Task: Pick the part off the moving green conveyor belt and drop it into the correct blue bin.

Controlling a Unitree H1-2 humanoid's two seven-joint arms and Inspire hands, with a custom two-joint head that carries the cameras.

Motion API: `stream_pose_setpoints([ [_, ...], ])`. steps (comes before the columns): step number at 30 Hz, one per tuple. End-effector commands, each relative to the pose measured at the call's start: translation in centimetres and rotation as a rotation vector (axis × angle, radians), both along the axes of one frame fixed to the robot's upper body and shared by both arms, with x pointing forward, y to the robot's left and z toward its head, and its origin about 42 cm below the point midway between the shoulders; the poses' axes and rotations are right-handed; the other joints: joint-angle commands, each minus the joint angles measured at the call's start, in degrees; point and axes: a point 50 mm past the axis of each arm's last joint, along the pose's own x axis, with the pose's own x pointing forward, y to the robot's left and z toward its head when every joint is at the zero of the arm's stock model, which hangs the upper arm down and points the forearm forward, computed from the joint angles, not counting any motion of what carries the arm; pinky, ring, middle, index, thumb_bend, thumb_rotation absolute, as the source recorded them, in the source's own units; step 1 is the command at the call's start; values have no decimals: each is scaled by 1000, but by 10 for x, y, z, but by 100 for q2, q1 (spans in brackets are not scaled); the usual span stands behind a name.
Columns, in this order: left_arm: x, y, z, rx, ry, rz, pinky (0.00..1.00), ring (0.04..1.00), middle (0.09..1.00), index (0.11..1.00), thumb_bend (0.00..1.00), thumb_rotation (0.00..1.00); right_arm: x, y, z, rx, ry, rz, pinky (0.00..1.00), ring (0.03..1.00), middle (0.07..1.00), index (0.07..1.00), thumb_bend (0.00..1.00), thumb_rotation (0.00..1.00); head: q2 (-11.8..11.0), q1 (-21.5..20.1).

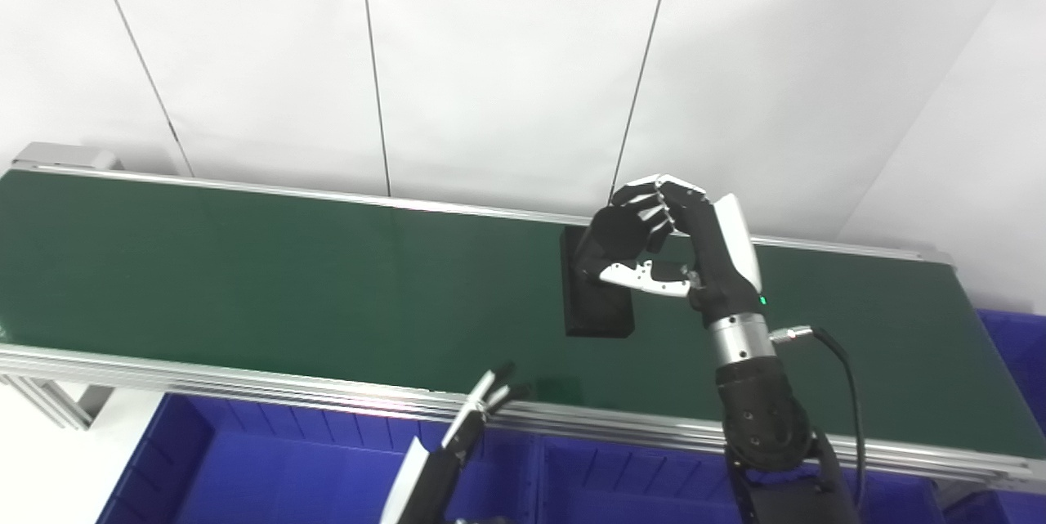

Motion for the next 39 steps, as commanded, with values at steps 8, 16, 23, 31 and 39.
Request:
stream_pose_setpoints([
  [8,25,6,14,-47,-52,-22,933,914,884,955,775,878,-22,-8,7,40,-18,-37,280,369,476,558,507,0,172,-51],
  [16,48,4,6,-56,-48,-17,902,893,863,941,813,867,-46,-20,-18,47,37,-112,279,366,475,554,508,0,80,-58],
  [23,59,7,3,-60,-44,-16,904,890,858,939,825,864,-66,-19,-36,62,91,-136,280,367,474,557,508,0,78,-105],
  [31,67,8,1,-53,-58,-14,897,884,851,935,810,861,-85,-16,-63,9,163,-156,302,375,485,558,508,0,33,-159],
  [39,75,6,0,-49,-54,-23,886,880,849,935,812,870,-95,-4,-85,16,210,-134,292,365,459,549,510,0,-7,-203],
])
